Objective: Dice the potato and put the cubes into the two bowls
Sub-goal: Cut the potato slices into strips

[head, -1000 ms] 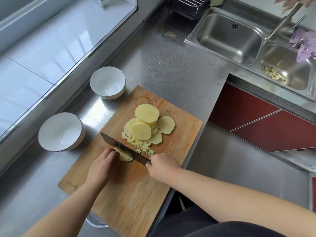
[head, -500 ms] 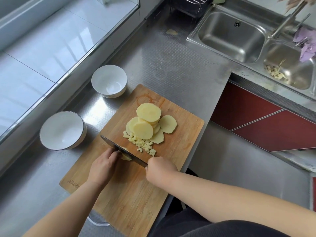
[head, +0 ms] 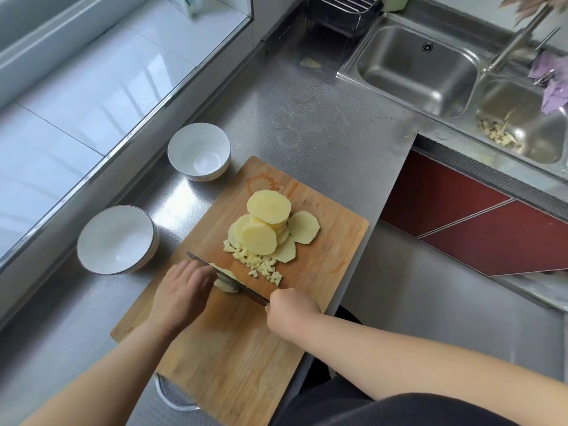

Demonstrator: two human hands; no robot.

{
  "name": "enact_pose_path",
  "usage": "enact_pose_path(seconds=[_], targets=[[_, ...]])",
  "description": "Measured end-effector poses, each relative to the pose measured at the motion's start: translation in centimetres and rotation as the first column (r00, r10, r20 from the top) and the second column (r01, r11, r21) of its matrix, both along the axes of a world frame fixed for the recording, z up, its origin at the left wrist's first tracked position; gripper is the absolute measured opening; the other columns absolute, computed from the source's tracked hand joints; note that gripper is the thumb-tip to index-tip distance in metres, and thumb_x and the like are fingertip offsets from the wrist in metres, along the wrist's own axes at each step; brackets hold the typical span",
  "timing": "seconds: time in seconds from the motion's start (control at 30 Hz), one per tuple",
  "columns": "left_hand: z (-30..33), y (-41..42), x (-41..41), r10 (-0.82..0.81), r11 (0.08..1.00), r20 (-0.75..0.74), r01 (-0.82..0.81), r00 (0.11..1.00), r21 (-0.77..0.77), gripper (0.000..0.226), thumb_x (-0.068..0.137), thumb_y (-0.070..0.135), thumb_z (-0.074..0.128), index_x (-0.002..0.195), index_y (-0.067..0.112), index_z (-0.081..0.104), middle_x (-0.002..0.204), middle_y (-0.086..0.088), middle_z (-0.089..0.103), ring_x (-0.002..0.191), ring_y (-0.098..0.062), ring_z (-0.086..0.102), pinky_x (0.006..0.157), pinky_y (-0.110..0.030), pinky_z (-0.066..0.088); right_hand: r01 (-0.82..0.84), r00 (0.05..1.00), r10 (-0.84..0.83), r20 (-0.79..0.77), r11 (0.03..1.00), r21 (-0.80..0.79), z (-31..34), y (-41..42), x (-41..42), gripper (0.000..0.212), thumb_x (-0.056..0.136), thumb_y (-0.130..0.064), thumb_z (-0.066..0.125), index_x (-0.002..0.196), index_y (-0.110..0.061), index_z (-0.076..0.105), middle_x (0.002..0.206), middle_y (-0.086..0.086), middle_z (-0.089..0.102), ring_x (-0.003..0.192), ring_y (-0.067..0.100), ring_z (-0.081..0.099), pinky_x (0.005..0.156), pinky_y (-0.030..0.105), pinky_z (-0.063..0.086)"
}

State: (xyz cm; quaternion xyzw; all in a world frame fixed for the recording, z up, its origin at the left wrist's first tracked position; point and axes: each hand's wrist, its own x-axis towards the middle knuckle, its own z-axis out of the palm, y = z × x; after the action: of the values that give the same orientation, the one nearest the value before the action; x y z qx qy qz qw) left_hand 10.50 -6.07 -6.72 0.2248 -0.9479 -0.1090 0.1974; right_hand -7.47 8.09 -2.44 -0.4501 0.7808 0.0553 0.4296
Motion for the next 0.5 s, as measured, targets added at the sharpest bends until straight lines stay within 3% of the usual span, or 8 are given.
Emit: enact_pose_path(seconds=[0.07, 0.13, 0.2, 0.27, 0.33, 0.4, 0.5], targets=[[2.1, -0.8, -1.4, -0.032, 0.998, -0.079, 0.028, 0.996, -0.054, 0.005, 0.092, 0.018, 0.052, 0.094, 0.013, 0.053, 0.077, -0.009, 0.062, 0.067, -0.024, 0.056, 0.058, -0.031, 0.044, -0.015, 1.000, 0.015, -0.002, 1.000, -0.004, -0.1, 0.0, -0.1, 0.021, 0.098, -0.017, 0.047, 0.105, -0.005, 0.062, 0.103, 0.011, 0.065, 0.092, 0.030, 0.063, 0.062, 0.028, 0.042], [4.7, -2.1, -3.5, -0.015, 1.000, -0.063, 0.014, 0.998, -0.009, 0.007, 0.092, 0.018, 0.056, 0.094, 0.012, 0.060, 0.082, -0.004, 0.062, 0.071, -0.019, 0.056, 0.060, -0.028, 0.045, -0.040, 0.999, 0.040, -0.014, 0.999, -0.010, -0.1, 0.0, -0.1, 0.021, 0.099, -0.016, 0.046, 0.104, -0.005, 0.063, 0.103, 0.011, 0.065, 0.091, 0.030, 0.063, 0.059, 0.027, 0.040], [6.6, -3.7, -5.9, 0.027, 0.967, 0.196, -0.075, 0.980, 0.244, 0.012, 0.093, 0.024, 0.060, 0.103, 0.018, 0.064, 0.093, 0.005, 0.061, 0.080, -0.013, 0.056, 0.066, -0.027, 0.048, -0.052, 0.998, 0.052, -0.021, 0.999, -0.014, -0.2, -0.1, -0.1, 0.021, 0.099, -0.016, 0.045, 0.104, -0.004, 0.063, 0.103, 0.011, 0.064, 0.092, 0.030, 0.063, 0.062, 0.028, 0.040], [7.2, -5.3, -7.7, -0.115, 0.848, 0.559, -0.212, 0.821, 0.486, 0.027, 0.090, 0.033, 0.064, 0.116, 0.024, 0.062, 0.109, 0.008, 0.062, 0.095, -0.010, 0.058, 0.082, -0.028, 0.051, -0.061, 0.998, 0.061, -0.025, 0.998, -0.019, -0.2, -0.1, -0.2, 0.021, 0.099, -0.016, 0.046, 0.103, -0.005, 0.063, 0.103, 0.011, 0.064, 0.093, 0.030, 0.063, 0.064, 0.029, 0.041], [7.0, -6.2, -9.0, -0.315, 0.778, 0.746, -0.291, 0.586, 0.557, 0.040, 0.089, 0.034, 0.067, 0.127, 0.024, 0.059, 0.125, 0.007, 0.060, 0.112, -0.011, 0.056, 0.099, -0.028, 0.046, -0.069, 0.997, 0.069, -0.028, 0.997, -0.025, -0.2, -0.2, -0.3, 0.021, 0.098, -0.016, 0.046, 0.100, -0.005, 0.063, 0.101, 0.011, 0.064, 0.091, 0.030, 0.062, 0.062, 0.028, 0.041], [6.5, -6.4, -9.9, -0.428, 0.774, 0.800, -0.287, 0.422, 0.565, 0.044, 0.090, 0.033, 0.066, 0.132, 0.026, 0.056, 0.132, 0.008, 0.057, 0.120, -0.012, 0.053, 0.107, -0.032, 0.040, -0.082, 0.996, 0.081, -0.030, 0.996, -0.035, -0.3, -0.2, -0.5, 0.019, 0.098, -0.016, 0.046, 0.096, -0.007, 0.063, 0.094, 0.009, 0.063, 0.083, 0.029, 0.059, 0.053, 0.024, 0.036], [5.9, -6.5, -10.5, -0.506, 0.731, 0.798, -0.328, 0.327, 0.598, 0.040, 0.090, 0.034, 0.066, 0.129, 0.034, 0.058, 0.130, 0.012, 0.058, 0.120, -0.011, 0.053, 0.107, -0.034, 0.040, -0.107, 0.993, 0.105, -0.047, 0.993, -0.048, -0.5, -0.2, -0.7, 0.018, 0.098, -0.015, 0.045, 0.084, -0.011, 0.055, 0.077, 0.003, 0.053, 0.073, 0.025, 0.052, 0.047, 0.023, 0.030]])
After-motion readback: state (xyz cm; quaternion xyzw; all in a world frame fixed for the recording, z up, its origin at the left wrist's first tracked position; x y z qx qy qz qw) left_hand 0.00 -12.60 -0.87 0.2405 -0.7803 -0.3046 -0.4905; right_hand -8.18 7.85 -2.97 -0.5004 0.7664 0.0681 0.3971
